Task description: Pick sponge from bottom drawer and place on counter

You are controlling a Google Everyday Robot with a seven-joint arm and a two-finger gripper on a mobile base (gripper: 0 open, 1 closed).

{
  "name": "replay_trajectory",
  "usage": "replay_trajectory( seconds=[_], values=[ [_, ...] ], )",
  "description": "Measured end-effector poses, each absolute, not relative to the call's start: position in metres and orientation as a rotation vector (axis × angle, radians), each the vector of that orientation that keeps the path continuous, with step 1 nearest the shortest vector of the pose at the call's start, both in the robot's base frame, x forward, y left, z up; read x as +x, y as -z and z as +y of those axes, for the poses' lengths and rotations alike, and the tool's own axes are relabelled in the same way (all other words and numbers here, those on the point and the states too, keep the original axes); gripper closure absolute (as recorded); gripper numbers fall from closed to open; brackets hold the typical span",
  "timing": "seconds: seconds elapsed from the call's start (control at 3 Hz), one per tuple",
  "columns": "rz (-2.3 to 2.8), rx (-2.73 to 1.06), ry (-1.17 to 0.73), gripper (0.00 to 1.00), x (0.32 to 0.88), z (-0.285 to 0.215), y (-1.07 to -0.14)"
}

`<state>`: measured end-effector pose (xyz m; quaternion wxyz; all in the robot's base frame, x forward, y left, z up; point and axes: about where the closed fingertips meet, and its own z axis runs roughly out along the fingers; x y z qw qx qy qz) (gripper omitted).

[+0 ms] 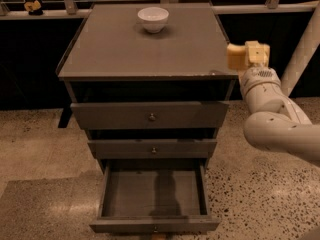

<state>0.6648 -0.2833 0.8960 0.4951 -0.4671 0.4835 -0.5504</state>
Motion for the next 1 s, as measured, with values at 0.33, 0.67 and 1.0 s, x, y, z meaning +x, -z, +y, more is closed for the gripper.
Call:
replay_trajectory(
  seconds=[0.33, 0.67, 1.0],
  values=[
    [1.085, -1.176, 1.275, 1.0, 0.686, -0.271, -0.931],
    [1.041, -1.179, 1.249, 1.0, 0.689, -0.264, -0.944],
    [1.043, -1.212, 1.239, 0.94, 0.688, -0.269, -0.95]
  ],
)
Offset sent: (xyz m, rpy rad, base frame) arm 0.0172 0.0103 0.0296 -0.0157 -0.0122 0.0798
